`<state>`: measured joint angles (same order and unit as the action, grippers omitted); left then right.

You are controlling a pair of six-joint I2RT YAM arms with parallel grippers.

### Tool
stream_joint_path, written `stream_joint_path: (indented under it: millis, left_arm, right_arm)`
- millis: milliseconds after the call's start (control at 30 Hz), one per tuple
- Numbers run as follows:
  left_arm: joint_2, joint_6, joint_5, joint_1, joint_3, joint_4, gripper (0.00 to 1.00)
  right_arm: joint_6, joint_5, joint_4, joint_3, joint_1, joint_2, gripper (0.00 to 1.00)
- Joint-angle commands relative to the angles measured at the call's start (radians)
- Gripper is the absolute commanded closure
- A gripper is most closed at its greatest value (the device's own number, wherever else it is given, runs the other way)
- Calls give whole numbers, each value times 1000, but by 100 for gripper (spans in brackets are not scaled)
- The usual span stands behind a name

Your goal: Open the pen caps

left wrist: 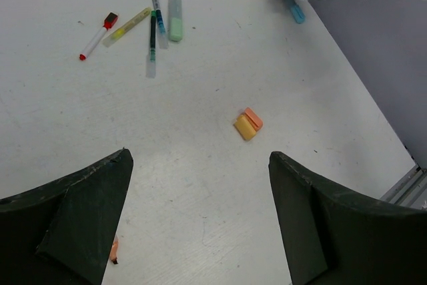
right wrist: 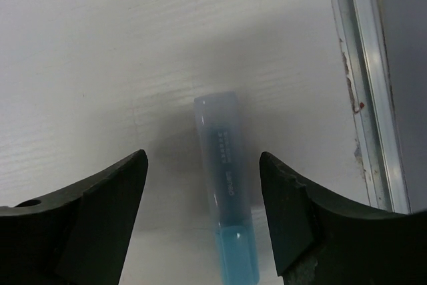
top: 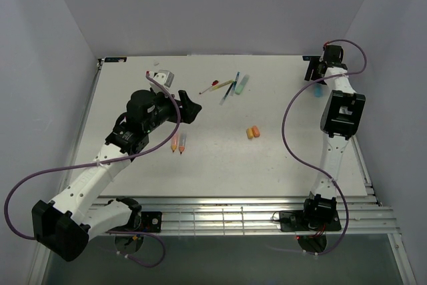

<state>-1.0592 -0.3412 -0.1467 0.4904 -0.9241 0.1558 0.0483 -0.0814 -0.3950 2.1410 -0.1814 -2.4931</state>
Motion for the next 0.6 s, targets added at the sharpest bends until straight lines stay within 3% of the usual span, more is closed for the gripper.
stream_joint_path:
  millis: [0, 200, 433, 567]
  left_arm:
    - [-1, -19, -36, -3, 2, -18, 7]
    - [-21, -44, -27, -6, -12, 4, 11]
    - [-33, -67, -21, -12, -22, 25, 16]
    - [-54, -102, -4, -15, -33, 51, 17]
  right_arm:
    - [-13, 31, 2, 106, 0, -52, 28]
    - [-18, 5, -24, 103, -4, -56, 41]
    - [-16, -18, -84, 60, -3, -38, 71]
    - [-5, 26, -76, 40, 8, -26, 79]
